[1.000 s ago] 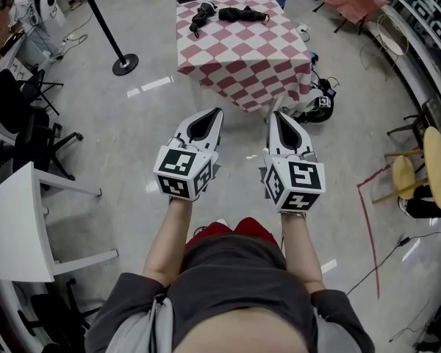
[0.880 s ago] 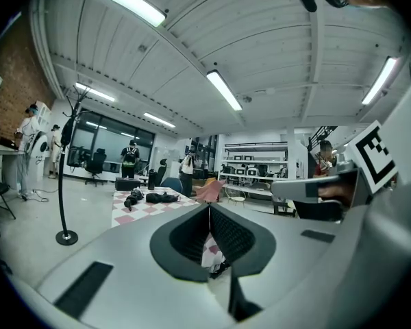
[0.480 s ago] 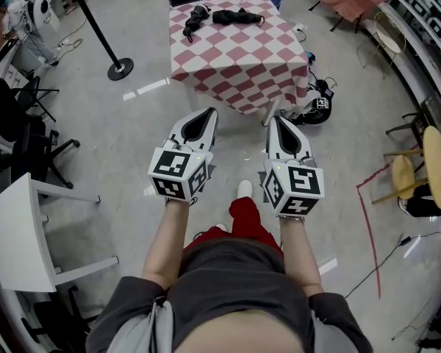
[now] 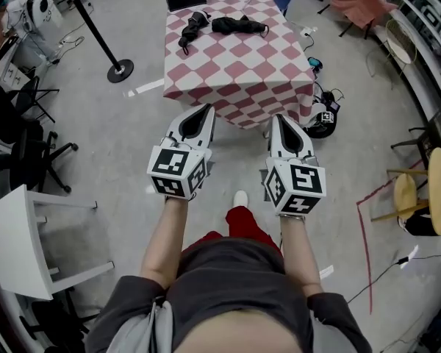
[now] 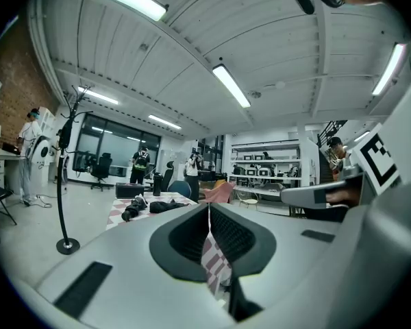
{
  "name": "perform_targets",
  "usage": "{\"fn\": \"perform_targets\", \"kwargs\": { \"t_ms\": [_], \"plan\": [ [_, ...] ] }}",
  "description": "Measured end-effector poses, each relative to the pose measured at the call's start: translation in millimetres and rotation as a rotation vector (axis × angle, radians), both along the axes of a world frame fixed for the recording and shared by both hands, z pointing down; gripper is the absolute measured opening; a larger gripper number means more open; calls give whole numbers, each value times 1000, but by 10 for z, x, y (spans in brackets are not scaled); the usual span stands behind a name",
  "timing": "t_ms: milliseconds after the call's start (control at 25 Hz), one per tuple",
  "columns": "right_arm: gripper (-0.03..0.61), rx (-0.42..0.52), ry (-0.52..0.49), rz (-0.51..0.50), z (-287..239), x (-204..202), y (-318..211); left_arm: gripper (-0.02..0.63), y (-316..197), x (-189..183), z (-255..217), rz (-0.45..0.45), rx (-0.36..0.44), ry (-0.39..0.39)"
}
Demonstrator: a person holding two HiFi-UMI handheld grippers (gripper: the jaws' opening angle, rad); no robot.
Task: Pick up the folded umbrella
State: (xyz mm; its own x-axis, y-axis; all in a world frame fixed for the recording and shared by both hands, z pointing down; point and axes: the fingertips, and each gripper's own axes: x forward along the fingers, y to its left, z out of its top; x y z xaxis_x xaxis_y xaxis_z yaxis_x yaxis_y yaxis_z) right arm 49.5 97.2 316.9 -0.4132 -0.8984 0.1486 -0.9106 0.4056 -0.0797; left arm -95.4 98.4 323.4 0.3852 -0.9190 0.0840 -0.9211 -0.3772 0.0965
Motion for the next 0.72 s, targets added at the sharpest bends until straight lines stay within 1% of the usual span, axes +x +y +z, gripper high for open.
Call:
{"fn": "perform_targets", "kwargs": {
  "t_ms": [360, 600, 720],
  "plan": [
    [18, -11, -14, -59, -36, 61, -964, 15, -883, 139, -9, -41, -15, -29],
    [18, -20, -20, -66, -24, 227, -1407, 15, -1343, 308, 36, -22, -35, -71],
    [18, -21, -22, -65, -15, 307, -1578, 17, -1534, 390, 54, -13, -44, -79]
  ]
}}
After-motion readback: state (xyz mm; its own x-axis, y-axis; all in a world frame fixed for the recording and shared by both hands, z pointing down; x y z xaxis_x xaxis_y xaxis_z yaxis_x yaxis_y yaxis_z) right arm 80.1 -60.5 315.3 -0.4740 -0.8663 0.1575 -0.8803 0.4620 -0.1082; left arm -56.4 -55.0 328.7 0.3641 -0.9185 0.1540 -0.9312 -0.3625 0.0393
